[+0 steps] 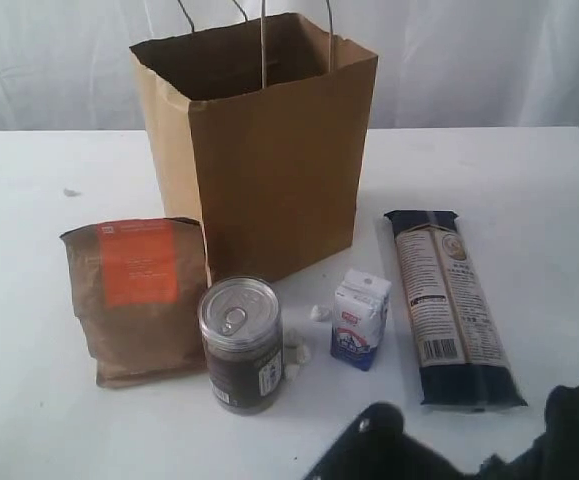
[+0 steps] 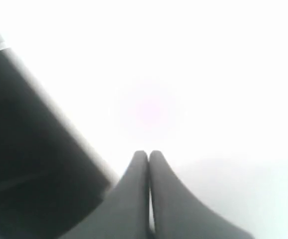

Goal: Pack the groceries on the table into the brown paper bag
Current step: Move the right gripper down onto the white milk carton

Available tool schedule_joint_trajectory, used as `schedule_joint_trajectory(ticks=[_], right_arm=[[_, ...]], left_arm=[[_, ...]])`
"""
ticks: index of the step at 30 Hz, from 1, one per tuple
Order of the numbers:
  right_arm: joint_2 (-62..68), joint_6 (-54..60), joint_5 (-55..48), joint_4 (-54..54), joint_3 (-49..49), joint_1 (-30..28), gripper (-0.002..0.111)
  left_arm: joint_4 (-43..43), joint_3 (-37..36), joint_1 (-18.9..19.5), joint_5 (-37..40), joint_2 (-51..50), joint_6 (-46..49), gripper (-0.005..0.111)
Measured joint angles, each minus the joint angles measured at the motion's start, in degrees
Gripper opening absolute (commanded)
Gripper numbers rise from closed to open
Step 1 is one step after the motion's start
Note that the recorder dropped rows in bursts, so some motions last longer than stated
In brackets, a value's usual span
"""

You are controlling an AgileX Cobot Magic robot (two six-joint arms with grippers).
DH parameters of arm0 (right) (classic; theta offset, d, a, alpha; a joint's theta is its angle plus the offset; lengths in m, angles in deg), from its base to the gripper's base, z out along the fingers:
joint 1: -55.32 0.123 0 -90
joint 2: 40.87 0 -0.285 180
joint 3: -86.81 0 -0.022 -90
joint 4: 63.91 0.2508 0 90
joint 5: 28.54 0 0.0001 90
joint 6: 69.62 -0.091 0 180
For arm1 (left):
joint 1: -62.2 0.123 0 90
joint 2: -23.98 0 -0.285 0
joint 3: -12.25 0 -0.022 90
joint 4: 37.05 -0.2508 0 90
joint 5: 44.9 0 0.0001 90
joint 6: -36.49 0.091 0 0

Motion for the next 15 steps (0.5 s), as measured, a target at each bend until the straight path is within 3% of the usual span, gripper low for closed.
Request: schedule_joint_trajectory(ticks=[4, 9, 15], right_arm=[[-2.0, -11.4, -5.2, -17.4, 0.0, -1.8, 0.000], [-4.6, -11.8, -13.3, -29.0, 2.9, -5.1, 0.000], [-6.6, -0.7, -13.6, -32.4, 14.8, -19.7, 0.000]], left_arm=[[0.0, 0.0, 0.0, 0.0, 0.0, 0.0, 0.000], [0.0, 0.0, 0.0, 0.0, 0.0, 0.0, 0.000], [0.0, 0.0, 0.0, 0.0, 0.0, 0.0, 0.000]])
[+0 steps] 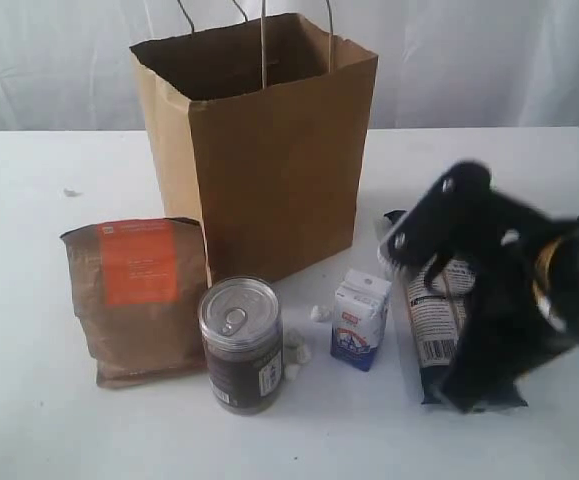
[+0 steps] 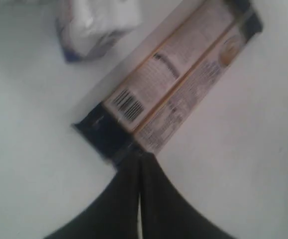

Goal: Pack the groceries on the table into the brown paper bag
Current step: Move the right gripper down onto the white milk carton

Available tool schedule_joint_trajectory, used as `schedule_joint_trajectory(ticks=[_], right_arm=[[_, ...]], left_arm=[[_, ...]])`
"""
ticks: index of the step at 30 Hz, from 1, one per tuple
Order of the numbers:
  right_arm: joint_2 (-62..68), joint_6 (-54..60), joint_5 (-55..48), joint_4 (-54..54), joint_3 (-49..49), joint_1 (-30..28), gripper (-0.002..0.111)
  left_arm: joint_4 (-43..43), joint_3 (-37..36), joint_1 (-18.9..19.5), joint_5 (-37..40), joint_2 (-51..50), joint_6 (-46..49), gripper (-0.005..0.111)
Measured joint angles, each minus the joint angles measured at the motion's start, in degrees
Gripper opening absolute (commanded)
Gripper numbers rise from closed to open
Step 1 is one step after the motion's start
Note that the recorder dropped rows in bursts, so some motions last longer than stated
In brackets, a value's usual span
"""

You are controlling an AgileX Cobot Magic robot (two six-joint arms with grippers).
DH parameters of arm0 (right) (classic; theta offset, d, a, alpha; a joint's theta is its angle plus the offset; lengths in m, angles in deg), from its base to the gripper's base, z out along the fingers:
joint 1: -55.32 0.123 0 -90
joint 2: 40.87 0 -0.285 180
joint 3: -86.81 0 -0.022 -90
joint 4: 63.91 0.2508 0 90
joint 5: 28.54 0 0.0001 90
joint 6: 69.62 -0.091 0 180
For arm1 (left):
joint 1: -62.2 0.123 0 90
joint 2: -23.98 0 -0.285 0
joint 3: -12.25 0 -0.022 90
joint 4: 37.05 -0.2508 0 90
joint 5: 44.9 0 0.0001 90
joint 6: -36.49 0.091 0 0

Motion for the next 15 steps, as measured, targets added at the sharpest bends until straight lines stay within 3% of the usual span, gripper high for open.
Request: schedule_joint_trajectory(ticks=[3, 7, 12, 15], right_arm=[[1.5, 17.3, 0.4, 11.5, 7.4, -10.8, 0.000], [5.4, 35.2, -1.4, 25.3, 12.4, -20.1, 0.000], [8.9, 39.6, 2.1, 35.5, 13.0, -21.9, 0.001], [10.2, 42.1, 3.4, 40.6, 13.1, -21.9, 0.013]], left_arm=[[0.0, 0.0, 0.0, 0.0, 0.0, 0.0, 0.000], [0.0, 0.0, 0.0, 0.0, 0.0, 0.0, 0.000], [0.0, 0.0, 0.0, 0.0, 0.0, 0.0, 0.000], [0.0, 0.0, 0.0, 0.0, 0.0, 0.0, 0.000]])
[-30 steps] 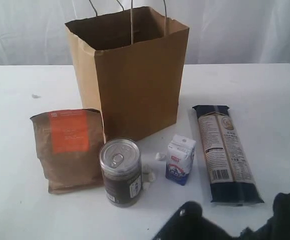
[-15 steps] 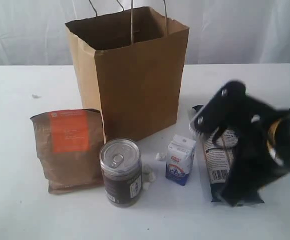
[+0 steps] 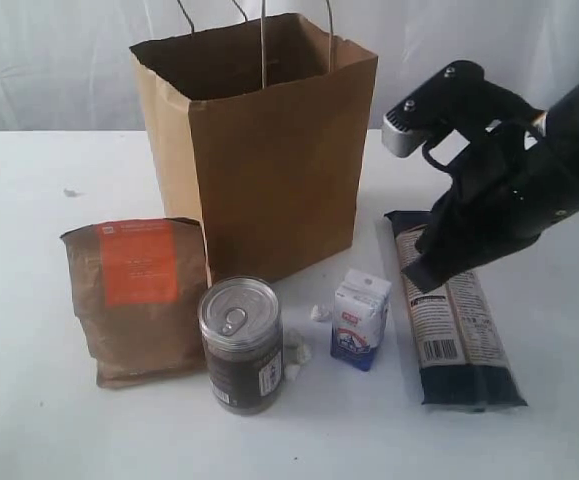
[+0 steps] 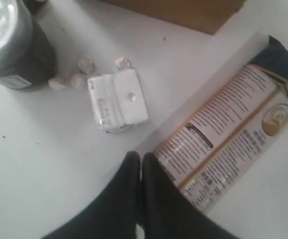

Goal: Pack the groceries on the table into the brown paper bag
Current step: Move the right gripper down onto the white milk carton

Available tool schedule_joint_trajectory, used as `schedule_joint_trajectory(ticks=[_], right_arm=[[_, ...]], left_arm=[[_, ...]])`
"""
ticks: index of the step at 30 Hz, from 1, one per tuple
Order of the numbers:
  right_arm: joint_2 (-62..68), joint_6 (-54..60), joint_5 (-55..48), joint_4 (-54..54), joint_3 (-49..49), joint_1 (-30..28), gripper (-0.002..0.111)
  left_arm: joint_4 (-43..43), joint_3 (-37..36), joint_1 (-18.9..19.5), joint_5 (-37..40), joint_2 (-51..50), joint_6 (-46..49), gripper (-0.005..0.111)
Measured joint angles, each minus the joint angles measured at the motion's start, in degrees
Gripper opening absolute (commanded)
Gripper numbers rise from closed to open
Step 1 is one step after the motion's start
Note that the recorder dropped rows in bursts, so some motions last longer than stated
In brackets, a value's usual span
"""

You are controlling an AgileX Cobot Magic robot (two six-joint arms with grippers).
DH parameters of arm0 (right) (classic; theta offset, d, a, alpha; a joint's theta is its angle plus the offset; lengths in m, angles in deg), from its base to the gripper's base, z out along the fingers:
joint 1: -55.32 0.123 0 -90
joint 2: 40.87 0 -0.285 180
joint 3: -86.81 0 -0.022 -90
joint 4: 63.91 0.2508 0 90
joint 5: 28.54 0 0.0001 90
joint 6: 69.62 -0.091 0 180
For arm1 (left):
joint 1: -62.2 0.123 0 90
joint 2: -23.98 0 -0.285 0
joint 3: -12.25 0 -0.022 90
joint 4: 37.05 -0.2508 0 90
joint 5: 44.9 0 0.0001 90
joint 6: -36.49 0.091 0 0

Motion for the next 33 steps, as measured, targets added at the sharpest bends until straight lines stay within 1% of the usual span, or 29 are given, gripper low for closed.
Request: schedule_joint_trajectory(ticks=[3, 8, 9, 11, 21, 33], right_arm=[[1.4, 3.9, 0.5, 4.5, 0.0, 0.0, 0.030], [4.4, 9.8, 2.7, 11.8, 0.0, 0.0, 0.063], [5.0, 10.5, 3.5, 12.4, 0.0, 0.0, 0.068], [6.2, 11.3, 5.1, 12.7, 0.0, 0.0, 0.074], [12.1, 11.8, 10.3, 13.1, 0.0, 0.0, 0.073], [17.3, 12.0, 9.6, 15.2, 0.0, 0.0, 0.073]], left_arm=[[0.0, 0.0, 0.0, 0.0, 0.0, 0.0, 0.000], [0.0, 0.0, 0.0, 0.0, 0.0, 0.0, 0.000], [0.0, 0.0, 0.0, 0.0, 0.0, 0.0, 0.000], [0.0, 0.0, 0.0, 0.0, 0.0, 0.0, 0.000], [0.0, 0.0, 0.0, 0.0, 0.0, 0.0, 0.000], [0.0, 0.0, 0.0, 0.0, 0.0, 0.0, 0.000]])
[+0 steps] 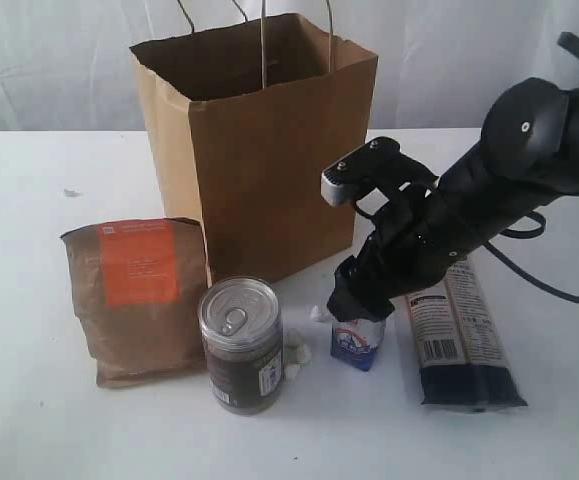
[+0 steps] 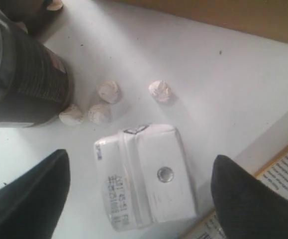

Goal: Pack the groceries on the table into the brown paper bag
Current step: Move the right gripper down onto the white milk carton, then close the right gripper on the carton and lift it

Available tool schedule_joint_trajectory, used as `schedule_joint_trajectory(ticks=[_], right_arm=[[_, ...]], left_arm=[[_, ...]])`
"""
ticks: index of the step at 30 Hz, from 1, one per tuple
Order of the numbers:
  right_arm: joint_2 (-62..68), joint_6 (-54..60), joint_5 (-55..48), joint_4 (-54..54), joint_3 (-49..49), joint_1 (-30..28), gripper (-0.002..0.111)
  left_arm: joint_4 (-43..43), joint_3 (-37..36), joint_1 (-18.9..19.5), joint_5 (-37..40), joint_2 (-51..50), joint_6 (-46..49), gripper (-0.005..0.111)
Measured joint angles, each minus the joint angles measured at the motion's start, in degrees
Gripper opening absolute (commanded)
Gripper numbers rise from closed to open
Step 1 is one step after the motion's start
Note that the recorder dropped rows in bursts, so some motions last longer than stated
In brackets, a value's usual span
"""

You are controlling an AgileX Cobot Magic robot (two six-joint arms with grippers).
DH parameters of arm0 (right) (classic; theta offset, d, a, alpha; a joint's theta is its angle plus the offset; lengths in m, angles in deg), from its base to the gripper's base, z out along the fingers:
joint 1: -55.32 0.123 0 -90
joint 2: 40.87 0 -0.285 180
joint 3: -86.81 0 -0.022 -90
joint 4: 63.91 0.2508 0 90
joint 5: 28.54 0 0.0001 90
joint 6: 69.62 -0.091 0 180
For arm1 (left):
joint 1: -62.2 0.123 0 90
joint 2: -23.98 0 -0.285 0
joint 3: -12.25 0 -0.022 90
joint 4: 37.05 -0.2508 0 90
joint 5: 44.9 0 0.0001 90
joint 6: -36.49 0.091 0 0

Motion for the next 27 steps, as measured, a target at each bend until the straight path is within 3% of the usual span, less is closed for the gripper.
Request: schedule_joint_trajectory(ticks=[4, 16, 27], right_arm=[[1.7, 0.0, -0.5, 0.0, 0.0, 0.0, 0.072], [2.1, 0.1, -2.2, 0.0, 0.5, 0.0, 0.040], [-6.7, -1.3, -11.8, -0.1, 2.8, 0.0, 0.039]], left_arm=[[0.0, 0.0, 0.0, 0.0, 0.0, 0.0, 0.000], [0.0, 0.0, 0.0, 0.0, 0.0, 0.0, 0.000], [0.0, 0.0, 0.0, 0.0, 0.0, 0.0, 0.000]])
